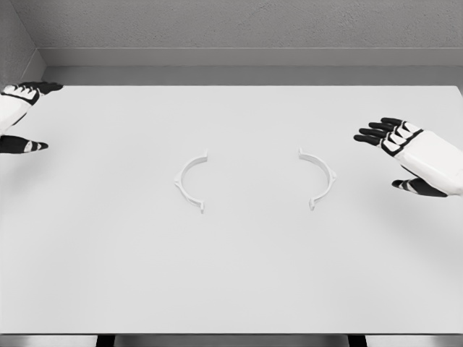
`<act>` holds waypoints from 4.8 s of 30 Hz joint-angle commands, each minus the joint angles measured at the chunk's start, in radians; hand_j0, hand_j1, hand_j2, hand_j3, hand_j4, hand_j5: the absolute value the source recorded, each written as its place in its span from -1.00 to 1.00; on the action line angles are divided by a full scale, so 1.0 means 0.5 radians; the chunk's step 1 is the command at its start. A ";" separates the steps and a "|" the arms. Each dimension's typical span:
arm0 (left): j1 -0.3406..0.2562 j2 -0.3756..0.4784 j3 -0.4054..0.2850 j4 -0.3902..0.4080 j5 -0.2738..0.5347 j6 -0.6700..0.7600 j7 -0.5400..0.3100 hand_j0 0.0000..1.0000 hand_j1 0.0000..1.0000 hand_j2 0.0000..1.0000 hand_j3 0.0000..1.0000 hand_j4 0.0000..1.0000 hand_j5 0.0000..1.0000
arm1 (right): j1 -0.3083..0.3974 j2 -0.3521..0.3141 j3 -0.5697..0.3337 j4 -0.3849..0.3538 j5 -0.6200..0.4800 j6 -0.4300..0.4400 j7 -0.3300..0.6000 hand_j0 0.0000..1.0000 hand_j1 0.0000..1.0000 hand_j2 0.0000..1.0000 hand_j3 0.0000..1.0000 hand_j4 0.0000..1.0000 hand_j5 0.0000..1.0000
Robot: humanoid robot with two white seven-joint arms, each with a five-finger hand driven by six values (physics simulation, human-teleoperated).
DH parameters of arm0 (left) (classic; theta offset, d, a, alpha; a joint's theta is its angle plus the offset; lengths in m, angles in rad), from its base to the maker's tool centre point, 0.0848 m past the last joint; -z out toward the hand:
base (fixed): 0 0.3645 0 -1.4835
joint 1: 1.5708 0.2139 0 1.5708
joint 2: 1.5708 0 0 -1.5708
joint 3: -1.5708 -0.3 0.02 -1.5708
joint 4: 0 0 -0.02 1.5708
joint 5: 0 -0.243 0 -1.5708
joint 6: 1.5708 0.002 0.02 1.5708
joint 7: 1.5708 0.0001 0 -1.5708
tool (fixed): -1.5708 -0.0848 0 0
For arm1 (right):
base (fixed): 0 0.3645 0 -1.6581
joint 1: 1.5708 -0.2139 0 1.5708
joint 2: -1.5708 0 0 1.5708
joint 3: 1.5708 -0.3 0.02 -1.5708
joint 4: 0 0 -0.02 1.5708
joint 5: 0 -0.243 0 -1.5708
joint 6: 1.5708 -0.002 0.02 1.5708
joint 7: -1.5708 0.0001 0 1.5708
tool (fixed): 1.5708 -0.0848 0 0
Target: Assemble PVC drainage pipe clamps
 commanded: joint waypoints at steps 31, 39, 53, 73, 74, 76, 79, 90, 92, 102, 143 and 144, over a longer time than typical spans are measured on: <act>0.040 -0.344 -0.144 -0.205 0.009 0.001 0.001 1.00 1.00 1.00 1.00 1.00 1.00 | -0.739 0.452 0.678 0.814 0.314 0.141 0.007 1.00 1.00 1.00 1.00 1.00 1.00; 0.104 -0.347 -0.134 -0.248 0.000 0.001 0.004 1.00 1.00 1.00 1.00 1.00 1.00 | -0.749 0.523 0.678 0.860 0.314 0.174 0.007 1.00 1.00 1.00 1.00 1.00 1.00; 0.104 -0.350 -0.137 -0.239 -0.009 0.001 0.004 1.00 1.00 1.00 1.00 1.00 1.00 | -0.767 0.538 0.749 0.830 0.314 0.184 0.007 1.00 1.00 1.00 1.00 1.00 1.00; 0.101 -0.353 -0.134 -0.223 0.000 0.001 0.004 1.00 1.00 1.00 1.00 1.00 1.00 | -0.822 0.606 0.792 0.833 0.339 0.202 0.007 1.00 1.00 1.00 1.00 1.00 1.00; 0.101 -0.353 -0.134 -0.223 0.000 0.001 0.004 1.00 1.00 1.00 1.00 1.00 1.00 | -0.825 0.606 0.786 0.836 0.342 0.202 0.004 1.00 1.00 1.00 1.00 1.00 1.00; 0.098 -0.359 -0.134 -0.220 -0.003 0.001 0.004 1.00 1.00 1.00 1.00 1.00 1.00 | -0.838 0.609 0.786 0.857 0.345 0.205 0.004 1.00 1.00 1.00 1.00 1.00 1.00; 0.098 -0.378 -0.137 -0.220 -0.009 0.001 0.004 1.00 1.00 1.00 1.00 1.00 1.00 | -0.841 0.609 0.786 0.891 0.345 0.230 0.004 1.00 1.00 1.00 1.00 1.00 1.00; 0.089 -0.528 -0.147 -0.177 -0.061 0.001 0.004 1.00 1.00 1.00 1.00 1.00 1.00 | -0.838 0.639 0.813 0.854 0.345 0.230 0.007 1.00 1.00 1.00 1.00 1.00 1.00; 0.086 -0.562 -0.147 -0.177 -0.086 0.001 0.004 1.00 1.00 1.00 1.00 1.00 1.00 | -0.834 0.655 0.816 0.814 0.348 0.233 0.010 1.00 1.00 1.00 1.00 1.00 1.00; 0.083 -0.598 -0.245 -0.186 -0.126 0.001 0.004 1.00 1.00 1.00 1.00 1.00 1.00 | -0.834 0.655 0.936 0.676 0.345 0.322 0.010 1.00 1.00 1.00 1.00 1.00 1.00; -0.031 -0.819 -0.288 0.053 -0.184 0.001 0.004 1.00 1.00 1.00 1.00 1.00 1.00 | -0.687 0.599 0.918 0.336 0.324 0.451 0.130 1.00 1.00 1.00 1.00 1.00 1.00; -0.031 -0.819 -0.288 0.053 -0.190 0.001 0.004 1.00 1.00 1.00 1.00 1.00 1.00 | -0.681 0.599 0.918 0.296 0.327 0.451 0.130 1.00 1.00 1.00 1.00 1.00 1.00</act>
